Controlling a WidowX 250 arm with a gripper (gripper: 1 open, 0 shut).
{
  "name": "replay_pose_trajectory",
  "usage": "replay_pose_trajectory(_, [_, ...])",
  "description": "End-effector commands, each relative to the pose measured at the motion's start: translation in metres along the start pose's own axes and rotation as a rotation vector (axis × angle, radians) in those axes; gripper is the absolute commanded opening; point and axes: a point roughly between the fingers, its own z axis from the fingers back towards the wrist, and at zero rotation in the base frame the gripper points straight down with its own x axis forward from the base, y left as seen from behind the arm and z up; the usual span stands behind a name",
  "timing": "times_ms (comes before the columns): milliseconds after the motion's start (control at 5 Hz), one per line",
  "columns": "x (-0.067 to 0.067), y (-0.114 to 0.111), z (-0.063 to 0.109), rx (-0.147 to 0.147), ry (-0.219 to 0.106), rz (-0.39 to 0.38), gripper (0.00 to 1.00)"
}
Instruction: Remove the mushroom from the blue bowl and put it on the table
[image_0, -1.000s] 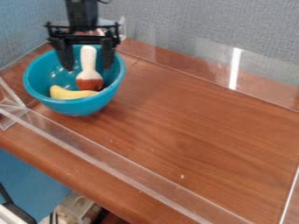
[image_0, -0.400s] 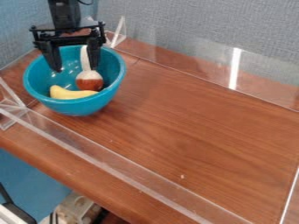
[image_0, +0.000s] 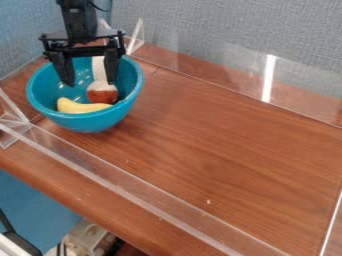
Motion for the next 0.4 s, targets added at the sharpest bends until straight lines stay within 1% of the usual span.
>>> replay_pose_trajectory(0, [0.0021,-0.0029,0.0114,0.001,-0.043,-0.03,1.0])
replay_pose_trajectory(200, [0.0034,-0.001,0.0136,0.001,-0.054,-0.031,1.0])
